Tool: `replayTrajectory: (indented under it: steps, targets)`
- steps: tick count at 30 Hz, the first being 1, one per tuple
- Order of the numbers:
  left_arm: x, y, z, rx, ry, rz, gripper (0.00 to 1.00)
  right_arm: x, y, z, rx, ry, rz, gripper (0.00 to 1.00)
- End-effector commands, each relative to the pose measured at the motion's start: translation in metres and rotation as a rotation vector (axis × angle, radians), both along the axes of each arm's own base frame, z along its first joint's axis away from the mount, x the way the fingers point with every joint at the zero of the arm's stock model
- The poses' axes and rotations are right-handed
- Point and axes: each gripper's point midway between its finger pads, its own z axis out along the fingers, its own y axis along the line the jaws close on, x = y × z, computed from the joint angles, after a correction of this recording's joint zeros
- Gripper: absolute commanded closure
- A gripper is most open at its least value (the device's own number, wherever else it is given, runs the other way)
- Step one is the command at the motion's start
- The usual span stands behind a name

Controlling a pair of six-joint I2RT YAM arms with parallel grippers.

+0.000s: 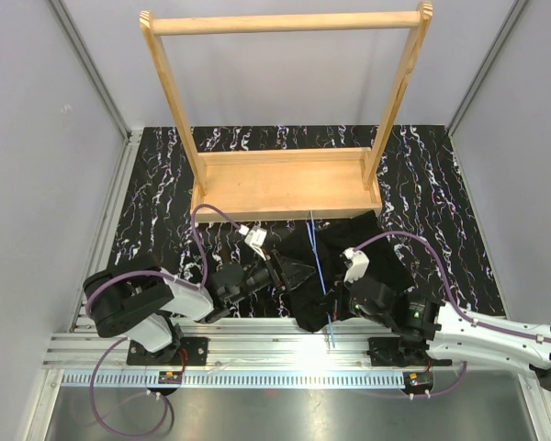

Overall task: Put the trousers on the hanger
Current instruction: Place trousers on hanger

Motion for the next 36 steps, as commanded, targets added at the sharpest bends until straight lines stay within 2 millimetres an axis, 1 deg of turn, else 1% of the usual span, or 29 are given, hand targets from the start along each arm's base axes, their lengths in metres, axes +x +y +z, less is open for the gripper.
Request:
replayTrajectory:
  steps: [1,2,9,11,13,15,16,19,21,24,25,28,33,34,35,36]
  targets:
    - [-0.004,0.007,0.116,-0.359,-0.233,-0.002,0.34,0.002,0.006,0.009,0.029,-0.008,-0.003,1.0]
    - [-0.003,0.004,0.12,-0.36,-0.24,-0.007,0.34,0.002,0.007,0.009,0.029,-0.008,-0.003,1.0]
    - [0.0,-0.007,0.118,-0.368,-0.231,-0.024,0.34,0.001,0.007,0.007,0.026,-0.004,0.004,1.0]
    - [0.001,-0.011,0.121,-0.378,-0.232,-0.033,0.35,0.001,0.006,0.006,0.022,-0.002,-0.002,1.0]
    - [0.001,-0.016,0.116,-0.373,-0.221,-0.046,0.34,0.0,0.006,0.006,0.021,0.0,0.001,1.0]
    - [0.002,-0.02,0.118,-0.383,-0.219,-0.052,0.35,0.0,0.005,0.006,0.023,0.0,0.0,1.0]
    - [0.003,-0.023,0.114,-0.381,-0.206,-0.059,0.35,0.0,0.005,0.006,0.025,-0.001,0.0,1.0]
    - [0.003,-0.029,0.113,-0.387,-0.198,-0.074,0.38,0.0,0.004,0.005,0.026,0.001,-0.001,1.0]
    - [0.003,-0.032,0.111,-0.386,-0.194,-0.084,0.44,0.0,0.004,0.006,0.027,-0.001,-0.004,1.0]
    - [0.005,-0.031,0.109,-0.384,-0.185,-0.07,0.53,0.0,0.004,0.005,0.026,0.0,-0.004,1.0]
    - [0.006,-0.031,0.107,-0.38,-0.177,-0.064,0.62,0.0,0.004,0.005,0.027,0.002,-0.004,1.0]
    - [0.006,-0.033,0.104,-0.378,-0.163,-0.071,0.73,0.0,0.004,0.004,0.023,0.001,-0.004,1.0]
    - [0.006,-0.037,0.102,-0.382,-0.149,-0.083,0.8,0.0,0.004,0.003,0.017,0.004,-0.003,1.0]
    - [0.006,-0.037,0.103,-0.383,-0.151,-0.083,0.83,0.0,0.003,0.003,0.017,0.003,-0.004,1.0]
    - [0.006,-0.037,0.102,-0.381,-0.151,-0.084,0.89,0.0,0.003,0.003,0.017,0.003,-0.007,1.0]
    - [0.006,-0.036,0.103,-0.383,-0.151,-0.083,0.93,0.001,0.001,0.002,0.013,0.002,-0.013,1.0]
